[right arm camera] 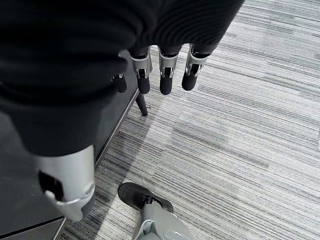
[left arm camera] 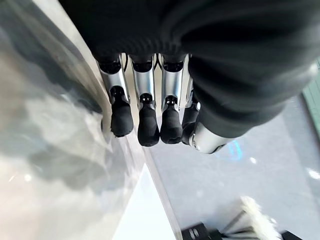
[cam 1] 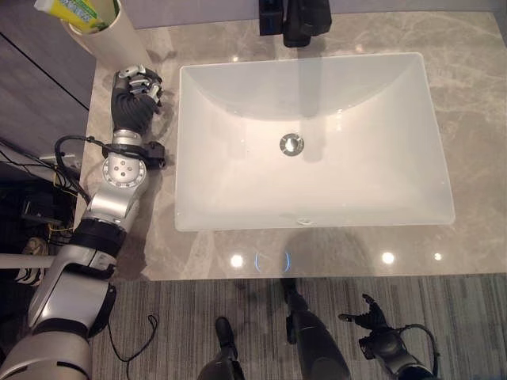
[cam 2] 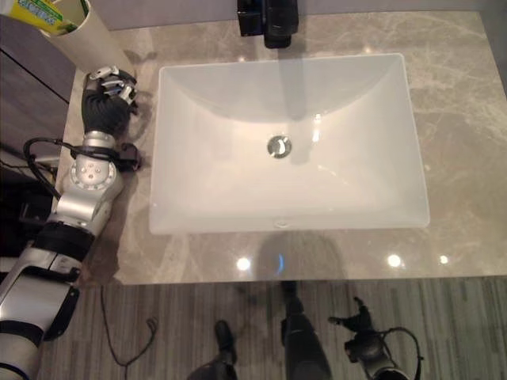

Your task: Put brush and paste in cup on sink, flatten towel.

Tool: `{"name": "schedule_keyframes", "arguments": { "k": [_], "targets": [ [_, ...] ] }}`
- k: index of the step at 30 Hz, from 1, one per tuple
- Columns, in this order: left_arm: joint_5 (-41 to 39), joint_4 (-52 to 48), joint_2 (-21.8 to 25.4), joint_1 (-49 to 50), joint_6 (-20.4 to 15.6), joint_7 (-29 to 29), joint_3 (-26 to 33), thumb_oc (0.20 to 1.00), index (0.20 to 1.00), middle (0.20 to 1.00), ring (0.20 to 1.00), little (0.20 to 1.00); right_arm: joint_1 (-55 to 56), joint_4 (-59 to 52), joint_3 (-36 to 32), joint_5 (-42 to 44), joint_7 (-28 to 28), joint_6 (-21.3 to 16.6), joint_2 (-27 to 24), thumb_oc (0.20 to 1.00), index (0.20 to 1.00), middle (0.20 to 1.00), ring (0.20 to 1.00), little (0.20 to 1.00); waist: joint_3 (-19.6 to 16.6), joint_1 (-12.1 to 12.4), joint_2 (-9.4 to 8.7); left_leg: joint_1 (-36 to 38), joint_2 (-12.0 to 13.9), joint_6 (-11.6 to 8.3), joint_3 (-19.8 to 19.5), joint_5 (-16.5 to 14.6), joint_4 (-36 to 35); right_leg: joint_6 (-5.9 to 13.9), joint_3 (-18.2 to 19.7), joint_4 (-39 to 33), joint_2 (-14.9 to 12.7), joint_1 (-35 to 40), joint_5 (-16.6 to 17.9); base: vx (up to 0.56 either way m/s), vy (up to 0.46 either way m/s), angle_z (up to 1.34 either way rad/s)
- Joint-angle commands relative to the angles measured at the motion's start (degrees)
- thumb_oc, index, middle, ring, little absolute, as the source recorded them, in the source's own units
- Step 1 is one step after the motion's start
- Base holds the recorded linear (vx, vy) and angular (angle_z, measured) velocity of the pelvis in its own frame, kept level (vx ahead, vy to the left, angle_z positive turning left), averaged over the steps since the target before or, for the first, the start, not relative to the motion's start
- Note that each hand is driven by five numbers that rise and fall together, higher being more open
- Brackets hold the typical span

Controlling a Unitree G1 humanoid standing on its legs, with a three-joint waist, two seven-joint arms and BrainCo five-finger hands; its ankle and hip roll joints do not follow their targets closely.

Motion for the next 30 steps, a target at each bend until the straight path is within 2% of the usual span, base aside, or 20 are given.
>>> {"name": "schedule_keyframes", "arguments": {
  "k": [1,4,6,11,15,16,20,24,30],
  "targets": [
    [-1.73,-1.02,2.95,3.69,-2.42,-1.39,4.78,0.200,0.200,0.200,0.200,0.200,0.55,0.09,-0.91,0.33,-1.49,-0.85,-1.20,1.000,1.000,1.000,1.000,1.000,1.03,1.30,1.69,6.72,-0.41,-1.88,3.62,6.23,0.42,4.46,3.24,11.97,-0.93,-4.53,-4.63,0.00,0.000,0.00],
    [-3.98,-0.93,3.77,8.41,-2.69,-1.99,9.01,0.200,0.200,0.200,0.200,0.200,1.06,-1.37,-1.96,0.29,-1.50,-1.02,-1.60,1.000,1.000,1.000,1.000,1.000,1.24,1.65,2.01,6.39,-0.44,-2.03,3.68,6.54,0.42,4.24,3.32,12.65,-0.70,-5.21,-5.12,0.00,0.000,0.00],
    [-4.15,-0.16,4.29,8.81,-2.62,-1.80,9.75,0.200,0.200,0.200,0.200,0.200,0.89,-1.30,-2.02,0.36,-1.40,-1.04,-1.66,1.000,1.000,1.000,1.000,1.000,1.28,1.70,2.07,6.17,-0.50,-2.05,3.71,6.69,0.42,4.21,3.39,12.65,-0.58,-5.43,-5.11,0.01,-0.005,-0.05],
    [-5.00,6.73,6.76,5.26,-2.66,0.68,11.23,0.200,0.200,0.200,0.200,0.200,0.17,-0.40,-1.39,1.45,-0.58,-1.20,-1.78,1.000,1.000,1.000,1.000,1.000,1.53,1.98,2.07,4.93,-0.31,-2.32,3.60,8.23,0.42,4.02,3.40,12.47,0.12,-6.42,-5.03,0.00,-0.012,-0.02],
    [-9.45,16.92,8.57,-3.02,-1.68,0.67,9.30,0.200,0.200,0.200,0.200,0.200,-0.80,0.46,0.25,2.20,-0.23,-1.22,-1.63,1.000,1.000,1.000,1.000,1.000,1.80,1.22,1.86,4.03,-0.02,-2.48,3.66,8.60,0.42,3.79,3.65,12.95,0.99,-7.77,-5.39,0.01,-0.020,-0.03],
    [-10.54,21.36,10.49,-7.31,-1.19,-0.17,7.52,0.200,0.200,0.200,0.200,0.200,-1.31,0.64,1.29,2.62,0.12,-1.32,-1.46,1.000,1.000,1.000,1.000,1.000,1.91,0.84,1.50,3.45,0.25,-2.71,3.88,9.01,0.42,3.77,3.83,13.06,1.61,-8.64,-5.29,0.02,-0.024,-0.06],
    [-11.23,26.29,12.25,-12.60,-0.59,-0.43,5.36,0.200,0.200,0.200,0.200,0.200,-1.58,-0.45,2.37,3.85,0.21,-2.17,-1.02,1.000,1.000,1.000,1.000,1.000,1.49,0.38,0.86,1.83,0.97,-3.33,4.49,10.05,0.42,3.80,3.91,13.09,2.76,-10.32,-5.19,0.02,-0.039,-0.14],
    [-10.05,28.48,12.45,-15.78,-0.53,0.48,4.07,0.200,0.200,0.200,0.200,0.200,-1.14,-0.62,2.51,5.06,0.29,-2.73,-0.33,1.000,1.000,1.000,1.000,1.000,1.42,-0.06,0.38,0.70,1.82,-3.98,5.11,10.83,0.42,3.77,3.80,13.90,3.51,-11.75,-5.68,0.04,-0.050,-0.13],
    [-7.17,24.19,9.22,-15.67,-1.20,1.31,1.53,0.200,0.200,0.200,0.200,0.200,-0.26,0.48,2.75,4.89,0.07,-2.65,0.09,1.000,1.000,1.000,1.000,1.000,1.03,-0.68,0.87,0.00,2.10,-4.18,4.57,11.72,0.42,3.30,3.21,14.09,3.43,-12.31,-6.48,0.03,-0.021,0.00]
  ]
}}
